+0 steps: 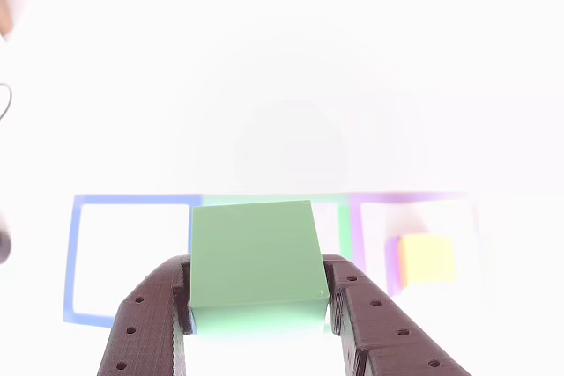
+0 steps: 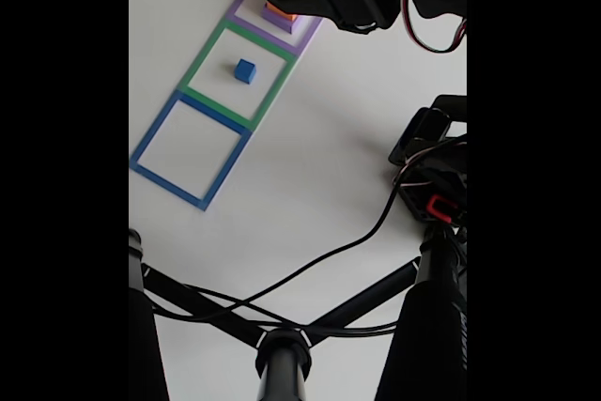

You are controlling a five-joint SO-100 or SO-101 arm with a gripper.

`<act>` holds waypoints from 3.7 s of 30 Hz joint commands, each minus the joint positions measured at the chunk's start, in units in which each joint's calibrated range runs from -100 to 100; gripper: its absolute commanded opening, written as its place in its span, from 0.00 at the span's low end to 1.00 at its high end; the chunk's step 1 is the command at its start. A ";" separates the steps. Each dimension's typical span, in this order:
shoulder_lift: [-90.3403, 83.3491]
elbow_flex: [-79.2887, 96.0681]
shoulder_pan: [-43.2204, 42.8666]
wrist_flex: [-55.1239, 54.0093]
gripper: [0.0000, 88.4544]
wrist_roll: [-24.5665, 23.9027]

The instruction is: Tower of hanoi

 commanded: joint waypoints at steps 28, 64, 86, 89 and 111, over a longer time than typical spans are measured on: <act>-4.30 68.76 -18.25 -66.85 0.10 0.00; 61.50 71.94 -19.97 -146.77 0.10 0.00; 56.58 74.13 -19.97 -146.04 0.26 0.00; 46.97 76.49 -19.97 -139.48 0.26 0.00; -3.58 15.94 -7.60 -6.85 0.00 0.00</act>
